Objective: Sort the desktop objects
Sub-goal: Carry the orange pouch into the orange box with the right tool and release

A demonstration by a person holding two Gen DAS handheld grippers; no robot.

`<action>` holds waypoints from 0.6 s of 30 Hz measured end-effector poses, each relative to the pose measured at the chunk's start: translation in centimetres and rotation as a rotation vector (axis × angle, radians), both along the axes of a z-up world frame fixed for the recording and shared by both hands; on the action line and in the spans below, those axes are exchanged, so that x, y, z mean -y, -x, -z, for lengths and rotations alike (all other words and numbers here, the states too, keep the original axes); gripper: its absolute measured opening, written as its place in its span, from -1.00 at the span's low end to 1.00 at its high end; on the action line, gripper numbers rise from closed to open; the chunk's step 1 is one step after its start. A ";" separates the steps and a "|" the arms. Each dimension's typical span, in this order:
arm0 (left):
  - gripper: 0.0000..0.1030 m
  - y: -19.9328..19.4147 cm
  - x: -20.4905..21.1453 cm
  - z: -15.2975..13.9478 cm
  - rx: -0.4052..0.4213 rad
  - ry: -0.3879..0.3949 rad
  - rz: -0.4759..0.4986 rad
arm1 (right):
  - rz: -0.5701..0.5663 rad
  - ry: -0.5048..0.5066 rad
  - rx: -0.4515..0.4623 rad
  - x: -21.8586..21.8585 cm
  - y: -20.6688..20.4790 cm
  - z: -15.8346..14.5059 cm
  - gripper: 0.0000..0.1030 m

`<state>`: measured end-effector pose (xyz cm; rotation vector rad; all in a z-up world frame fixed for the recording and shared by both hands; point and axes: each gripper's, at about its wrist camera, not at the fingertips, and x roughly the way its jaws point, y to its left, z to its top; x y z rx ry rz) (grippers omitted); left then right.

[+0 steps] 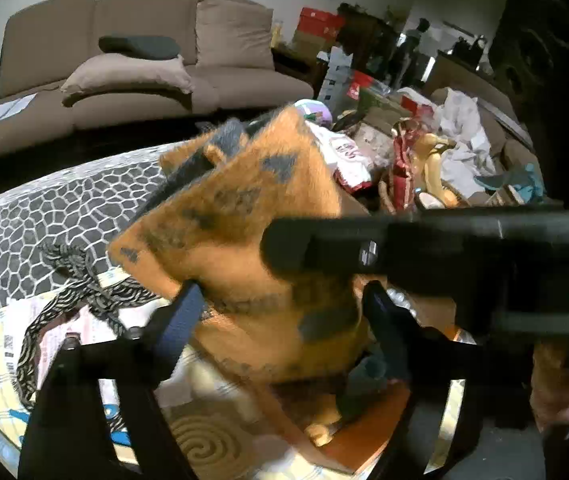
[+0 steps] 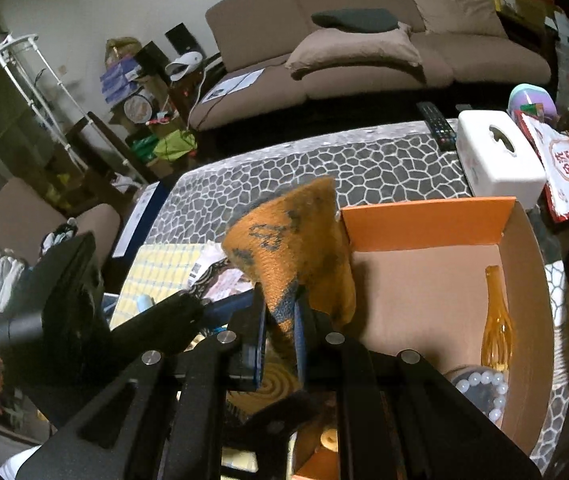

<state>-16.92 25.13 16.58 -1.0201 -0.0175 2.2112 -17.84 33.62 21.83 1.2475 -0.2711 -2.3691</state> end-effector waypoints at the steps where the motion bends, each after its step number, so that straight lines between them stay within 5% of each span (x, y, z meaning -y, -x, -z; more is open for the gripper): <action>1: 0.07 0.2 -0.3 -0.1 0.005 0.000 0.008 | 0.001 0.007 0.002 -0.2 -0.1 0.0 -0.78; 5: -0.33 0.3 -2.1 -0.5 -0.014 0.042 0.047 | 0.021 0.025 -0.001 -1.6 -0.1 -0.4 -0.78; 8: -0.40 0.1 -3.6 -0.9 -0.043 0.077 0.074 | 0.043 0.044 -0.005 -3.1 0.2 -0.5 -0.78; 14: -0.38 0.8 -6.6 -0.7 -0.062 0.128 0.099 | 0.089 0.077 -0.008 -6.0 1.2 -0.1 -0.78; 18: -0.08 1.3 -7.2 0.1 -0.056 0.162 0.087 | 0.120 0.103 0.008 -7.6 2.5 1.0 -0.78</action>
